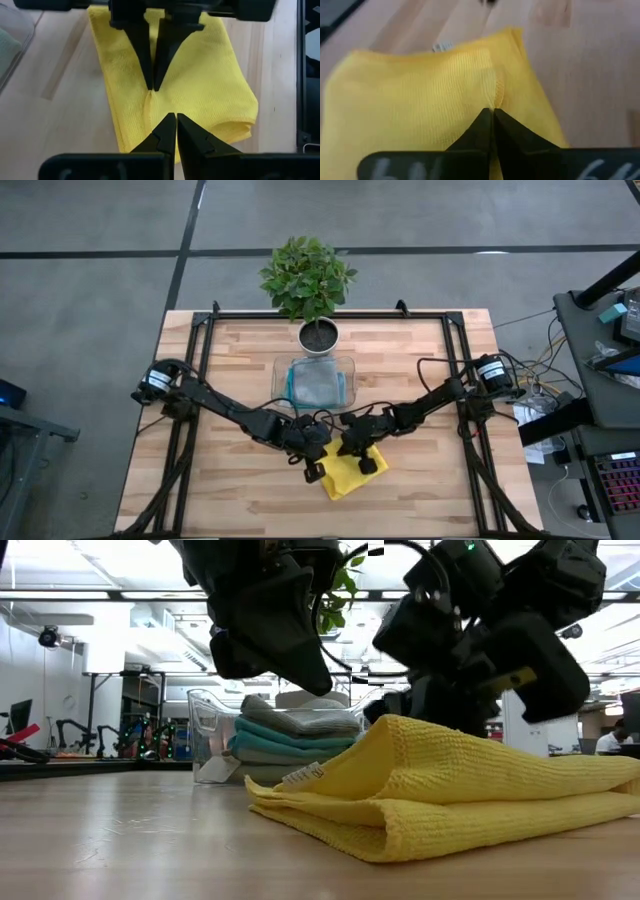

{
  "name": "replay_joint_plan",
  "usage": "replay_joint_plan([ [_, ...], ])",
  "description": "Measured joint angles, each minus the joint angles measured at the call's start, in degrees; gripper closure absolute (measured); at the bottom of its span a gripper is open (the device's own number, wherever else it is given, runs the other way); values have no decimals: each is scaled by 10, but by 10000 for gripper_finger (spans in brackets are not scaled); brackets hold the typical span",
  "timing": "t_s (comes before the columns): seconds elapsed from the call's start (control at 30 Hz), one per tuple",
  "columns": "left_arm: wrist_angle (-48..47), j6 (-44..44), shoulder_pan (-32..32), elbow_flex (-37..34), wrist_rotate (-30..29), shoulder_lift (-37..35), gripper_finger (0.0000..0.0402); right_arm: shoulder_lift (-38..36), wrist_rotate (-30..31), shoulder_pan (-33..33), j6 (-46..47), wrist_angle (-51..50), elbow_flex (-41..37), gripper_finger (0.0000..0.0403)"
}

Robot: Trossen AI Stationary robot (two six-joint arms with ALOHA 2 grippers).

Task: Fold microfiber towels
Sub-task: Fold the yellow microfiber cloth

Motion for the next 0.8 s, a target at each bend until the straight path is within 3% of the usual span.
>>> replay_joint_plan([
  [0.17, 1, -25, 0, 0, 0, 0, 401, -33, 5, 2, -15, 1, 0, 394],
  [0.43, -16, -43, -3, -1, 5, 0, 401, -61, 66, 8, -47, -2, 1, 394],
  [0.67, -106, -64, -5, -1, 110, 0, 401, -53, 76, 16, -61, 3, 1, 394],
  [0.8, -175, -54, -24, -3, 116, 0, 401, -56, 75, 20, -83, 20, 1, 394],
])
